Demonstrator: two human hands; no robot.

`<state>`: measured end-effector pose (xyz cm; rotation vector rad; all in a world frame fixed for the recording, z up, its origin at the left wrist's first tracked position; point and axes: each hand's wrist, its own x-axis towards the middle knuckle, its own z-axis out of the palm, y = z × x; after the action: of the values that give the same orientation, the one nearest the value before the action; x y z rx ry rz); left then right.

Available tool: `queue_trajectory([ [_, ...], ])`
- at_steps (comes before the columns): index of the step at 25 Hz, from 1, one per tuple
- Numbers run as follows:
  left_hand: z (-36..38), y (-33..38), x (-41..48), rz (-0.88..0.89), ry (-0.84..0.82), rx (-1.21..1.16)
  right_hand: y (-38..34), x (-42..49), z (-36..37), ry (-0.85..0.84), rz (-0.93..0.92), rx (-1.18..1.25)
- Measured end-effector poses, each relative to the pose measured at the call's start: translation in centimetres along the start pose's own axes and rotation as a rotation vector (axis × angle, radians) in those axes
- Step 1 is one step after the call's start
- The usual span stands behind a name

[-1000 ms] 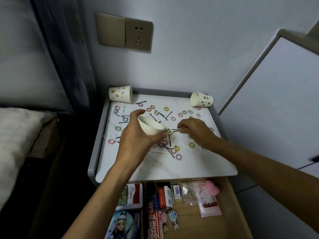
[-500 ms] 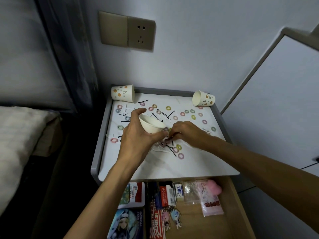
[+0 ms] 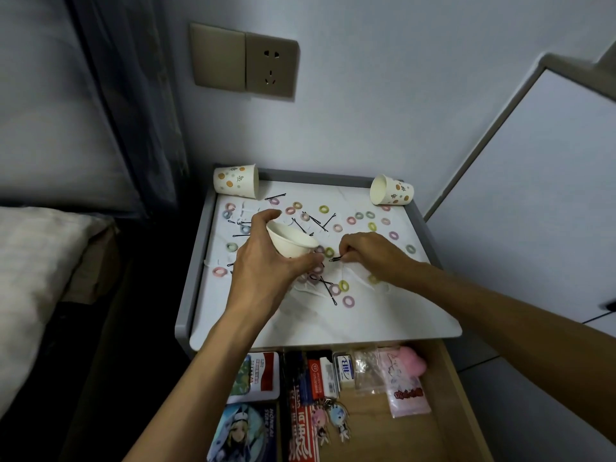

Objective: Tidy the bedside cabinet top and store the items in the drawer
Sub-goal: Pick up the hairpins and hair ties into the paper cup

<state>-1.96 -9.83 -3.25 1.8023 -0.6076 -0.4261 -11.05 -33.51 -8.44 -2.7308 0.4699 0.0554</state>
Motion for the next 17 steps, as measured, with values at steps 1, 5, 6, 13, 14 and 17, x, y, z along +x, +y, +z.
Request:
queue_trajectory([
  [1, 0.0, 0.0, 0.0, 0.000, -0.002, 0.006, -0.1, -0.3, -0.4, 0.068, 0.001, 0.022],
  [5, 0.1, -0.1, 0.0, 0.013, -0.010, 0.045, -2.7, -0.3, -3.8, 0.271, -0.102, 0.283],
  [6, 0.2, -0.1, 0.0, 0.015, -0.008, 0.055, -4.0, -0.2, -4.9, 0.280, -0.137, 0.328],
  [13, 0.5, -0.2, 0.1, 0.047, -0.005, 0.063, -11.0, 0.8, -6.6, -0.021, -0.423, 0.193],
  [14, 0.4, -0.2, 0.1, 0.046, 0.004, 0.063, -10.5, 1.4, -6.8, 0.031, -0.369, 0.283],
  [17, -0.2, -0.5, 0.4, 0.057, 0.046, 0.060, -6.0, 4.1, -6.9, 0.236, -0.104, 0.317],
])
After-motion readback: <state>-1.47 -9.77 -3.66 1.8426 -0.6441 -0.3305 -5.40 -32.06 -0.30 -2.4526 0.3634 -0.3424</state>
